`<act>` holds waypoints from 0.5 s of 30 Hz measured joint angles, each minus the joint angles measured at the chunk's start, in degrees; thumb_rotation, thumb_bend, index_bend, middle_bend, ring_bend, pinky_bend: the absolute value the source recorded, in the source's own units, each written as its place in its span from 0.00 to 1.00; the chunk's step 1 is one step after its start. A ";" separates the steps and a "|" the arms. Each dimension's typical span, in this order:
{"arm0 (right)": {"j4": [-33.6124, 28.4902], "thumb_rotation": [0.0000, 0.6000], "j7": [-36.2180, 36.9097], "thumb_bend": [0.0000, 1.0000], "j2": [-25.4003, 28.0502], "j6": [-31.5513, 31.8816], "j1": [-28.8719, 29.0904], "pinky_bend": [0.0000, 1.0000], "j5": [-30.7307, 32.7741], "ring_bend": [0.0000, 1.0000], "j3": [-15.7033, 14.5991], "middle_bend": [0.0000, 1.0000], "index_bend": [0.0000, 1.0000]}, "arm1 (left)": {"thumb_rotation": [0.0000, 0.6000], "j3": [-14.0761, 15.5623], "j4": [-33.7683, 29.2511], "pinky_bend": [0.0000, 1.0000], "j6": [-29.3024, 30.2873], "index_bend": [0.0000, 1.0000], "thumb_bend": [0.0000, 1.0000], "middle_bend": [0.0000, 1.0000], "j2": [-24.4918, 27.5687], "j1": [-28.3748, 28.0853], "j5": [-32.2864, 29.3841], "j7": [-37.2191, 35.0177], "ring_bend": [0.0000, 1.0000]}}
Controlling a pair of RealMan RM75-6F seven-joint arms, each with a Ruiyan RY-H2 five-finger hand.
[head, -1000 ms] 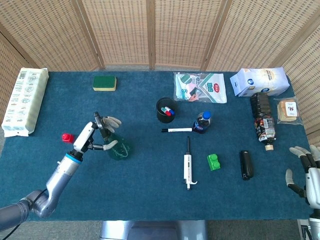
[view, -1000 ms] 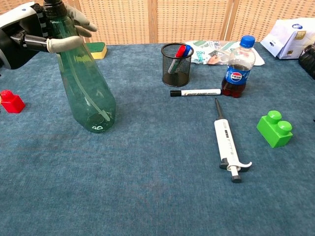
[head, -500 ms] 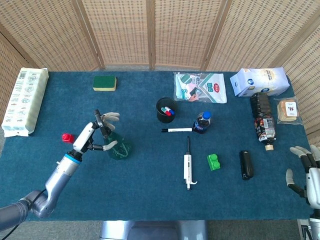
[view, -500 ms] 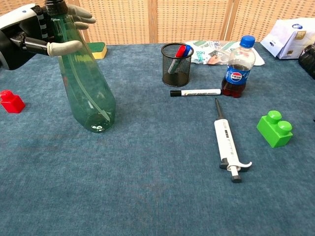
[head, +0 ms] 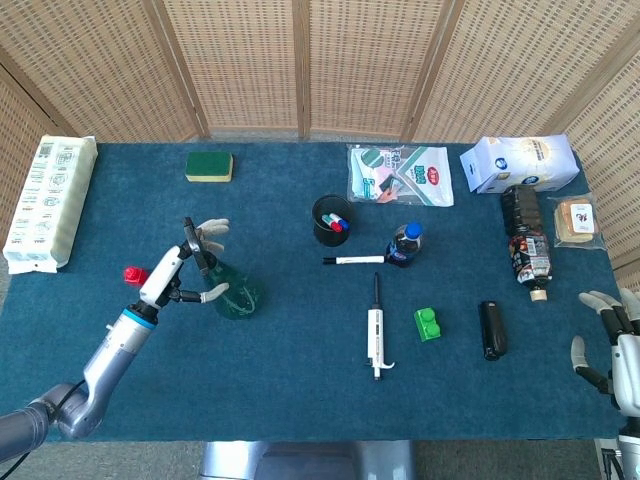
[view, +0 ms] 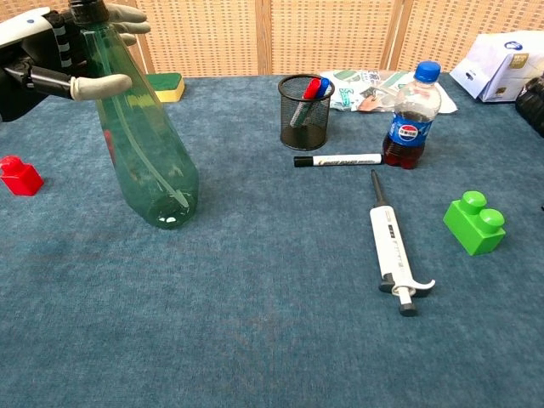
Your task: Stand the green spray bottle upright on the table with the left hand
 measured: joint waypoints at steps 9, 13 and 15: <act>0.01 1.00 0.08 0.55 0.00 0.16 -0.08 0.07 -0.21 0.02 -0.06 0.23 0.21 | 1.00 0.40 -0.83 0.20 -0.83 0.11 0.33 0.05 0.78 -0.07 0.01 0.98 0.01; 0.05 1.00 0.18 0.55 0.00 0.18 -0.08 0.07 -0.22 0.02 -0.03 0.23 0.21 | 1.00 0.66 -0.99 0.19 -1.36 0.11 0.33 0.05 0.95 -0.11 -0.04 1.39 0.01; 0.07 1.00 0.25 0.55 0.01 0.15 -0.08 0.07 -0.21 0.02 -0.04 0.23 0.21 | 1.00 0.78 -1.13 0.19 -1.61 0.11 0.33 0.05 1.08 -0.12 -0.08 1.51 0.01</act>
